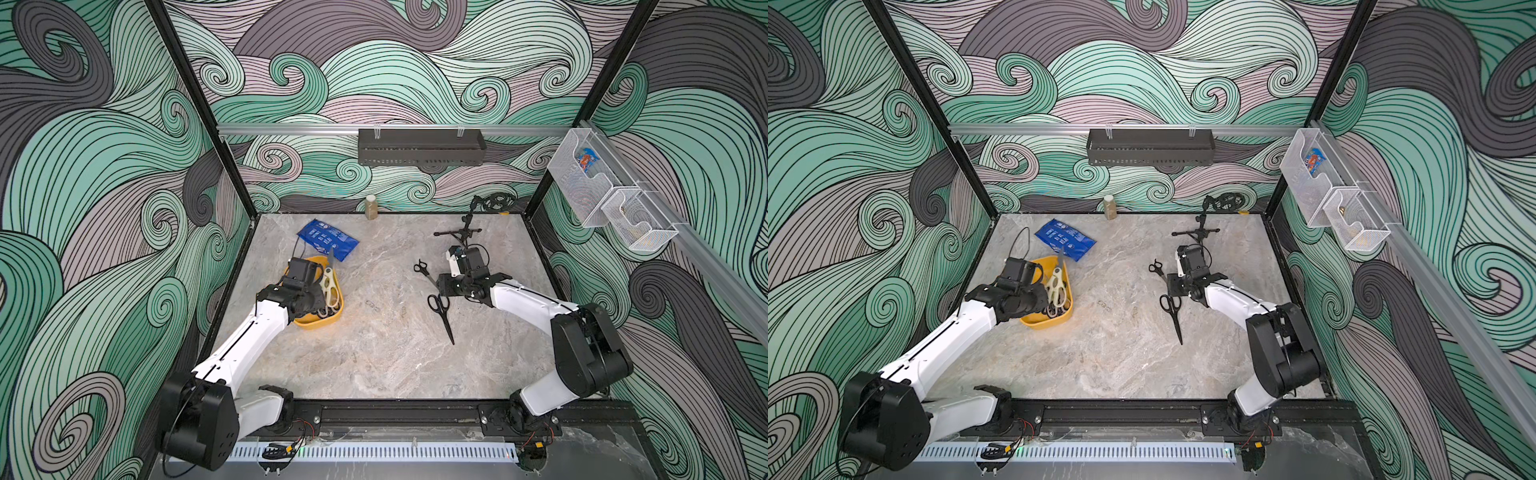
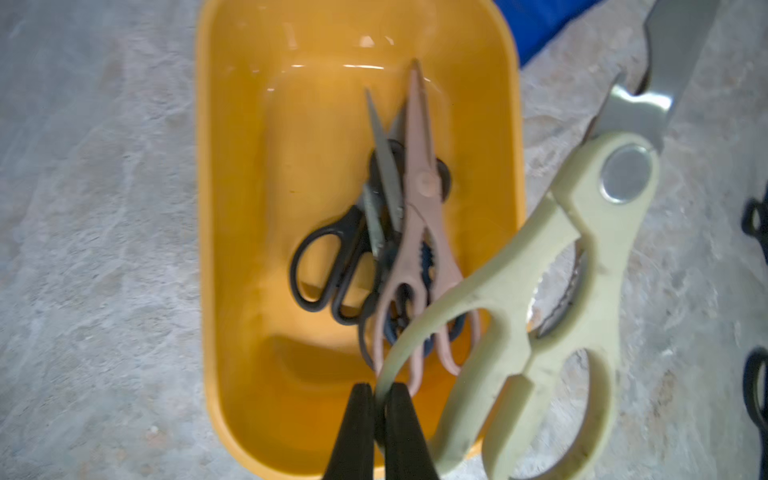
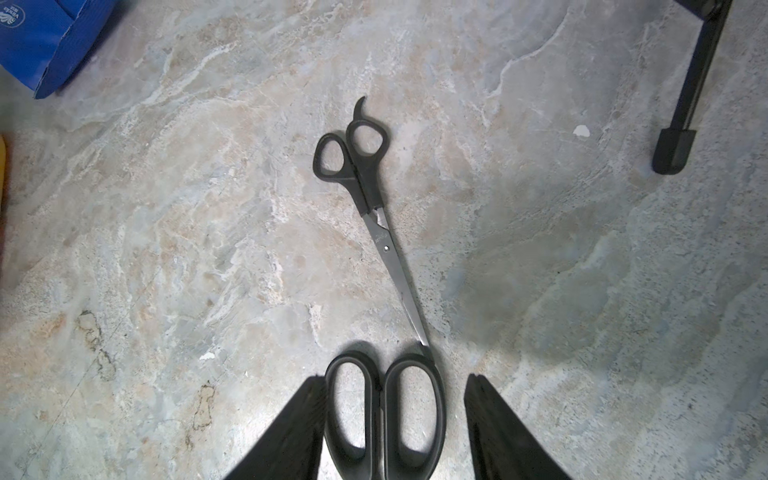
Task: Put the scissors into the storage box
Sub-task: Place the scissors in the storage box.
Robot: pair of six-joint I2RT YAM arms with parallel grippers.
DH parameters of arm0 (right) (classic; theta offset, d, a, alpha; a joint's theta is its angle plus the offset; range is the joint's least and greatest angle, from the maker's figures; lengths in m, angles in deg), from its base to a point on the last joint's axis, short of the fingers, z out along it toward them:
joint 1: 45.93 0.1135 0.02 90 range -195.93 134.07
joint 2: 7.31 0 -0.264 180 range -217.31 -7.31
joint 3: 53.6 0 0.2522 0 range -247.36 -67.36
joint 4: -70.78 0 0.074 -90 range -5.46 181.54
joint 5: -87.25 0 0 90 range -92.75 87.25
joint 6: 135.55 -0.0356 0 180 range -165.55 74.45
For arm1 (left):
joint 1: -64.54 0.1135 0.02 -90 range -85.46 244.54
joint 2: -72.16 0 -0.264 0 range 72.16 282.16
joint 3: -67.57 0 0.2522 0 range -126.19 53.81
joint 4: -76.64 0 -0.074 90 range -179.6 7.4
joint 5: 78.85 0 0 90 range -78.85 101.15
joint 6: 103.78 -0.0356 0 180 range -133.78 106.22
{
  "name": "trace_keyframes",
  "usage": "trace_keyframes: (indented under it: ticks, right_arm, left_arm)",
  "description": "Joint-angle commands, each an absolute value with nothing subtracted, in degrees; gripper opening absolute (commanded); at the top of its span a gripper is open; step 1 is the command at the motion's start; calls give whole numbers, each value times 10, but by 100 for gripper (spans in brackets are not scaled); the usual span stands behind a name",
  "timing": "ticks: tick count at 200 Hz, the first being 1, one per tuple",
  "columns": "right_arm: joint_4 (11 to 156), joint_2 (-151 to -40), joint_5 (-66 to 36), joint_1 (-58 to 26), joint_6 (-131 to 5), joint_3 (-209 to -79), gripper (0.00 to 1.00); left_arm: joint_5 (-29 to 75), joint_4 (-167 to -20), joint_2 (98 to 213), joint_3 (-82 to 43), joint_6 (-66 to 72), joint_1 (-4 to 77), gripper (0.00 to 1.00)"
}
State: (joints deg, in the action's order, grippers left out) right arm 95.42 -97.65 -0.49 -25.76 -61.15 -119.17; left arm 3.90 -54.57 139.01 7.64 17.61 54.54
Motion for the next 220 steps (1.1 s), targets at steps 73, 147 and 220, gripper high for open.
trace_keyframes:
  ticks: [73,147,220]
  right_arm:
    - [944,-983,-9,-262,-607,-1194,58]
    - [945,-986,-9,-262,-607,-1193,58]
    - [945,-980,-7,-262,-605,-1192,58]
  left_arm:
    - [217,-586,1447,127,200,633,0]
    - [186,-606,1438,148,221,633,0]
    - [175,-600,1446,123,216,633,40]
